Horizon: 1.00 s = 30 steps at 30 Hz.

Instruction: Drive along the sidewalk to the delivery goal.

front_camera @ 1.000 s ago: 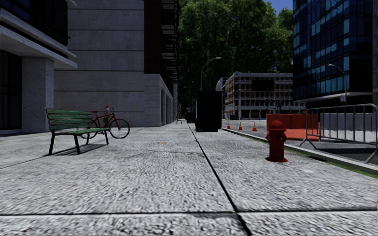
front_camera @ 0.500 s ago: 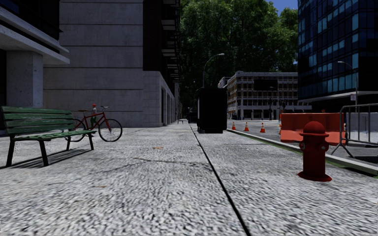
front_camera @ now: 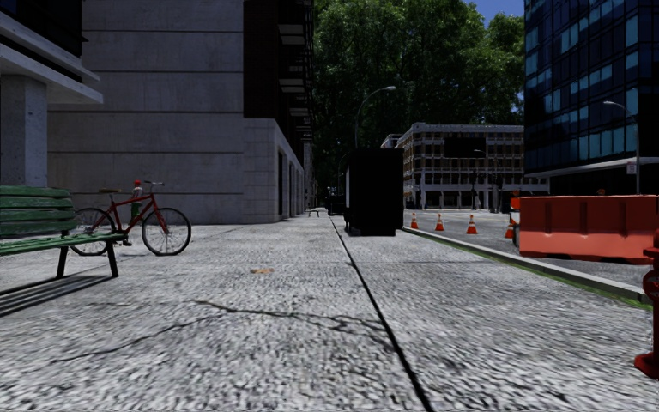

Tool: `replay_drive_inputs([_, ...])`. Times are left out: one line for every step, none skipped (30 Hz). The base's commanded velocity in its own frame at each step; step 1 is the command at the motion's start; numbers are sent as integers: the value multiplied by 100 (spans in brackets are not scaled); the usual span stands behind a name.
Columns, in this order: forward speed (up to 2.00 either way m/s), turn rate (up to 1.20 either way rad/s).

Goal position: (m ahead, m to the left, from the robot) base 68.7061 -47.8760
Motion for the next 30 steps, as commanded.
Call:
replay_drive_inputs([200, 11])
replay_drive_inputs([200, 4])
replay_drive_inputs([200, 4])
replay_drive_inputs([200, 0])
replay_drive_inputs([200, 0])
replay_drive_inputs([200, 0])
replay_drive_inputs([200, 0])
replay_drive_inputs([200, 0])
replay_drive_inputs([200, 0])
replay_drive_inputs([200, 0])
replay_drive_inputs([200, 0])
replay_drive_inputs([200, 0])
replay_drive_inputs([200, 0])
replay_drive_inputs([200, 0])
replay_drive_inputs([200, 0])
replay_drive_inputs([200, 0])
replay_drive_inputs([200, 0])
replay_drive_inputs([200, 3])
replay_drive_inputs([200, 9])
replay_drive_inputs([200, 11])
replay_drive_inputs([200, 11])
replay_drive_inputs([200, 12])
replay_drive_inputs([200, 14])
replay_drive_inputs([200, 15])
replay_drive_inputs([200, 12])
replay_drive_inputs([200, 12])
replay_drive_inputs([200, 0])
replay_drive_inputs([200, 0])
replay_drive_inputs([200, 0])
replay_drive_inputs([200, 0])
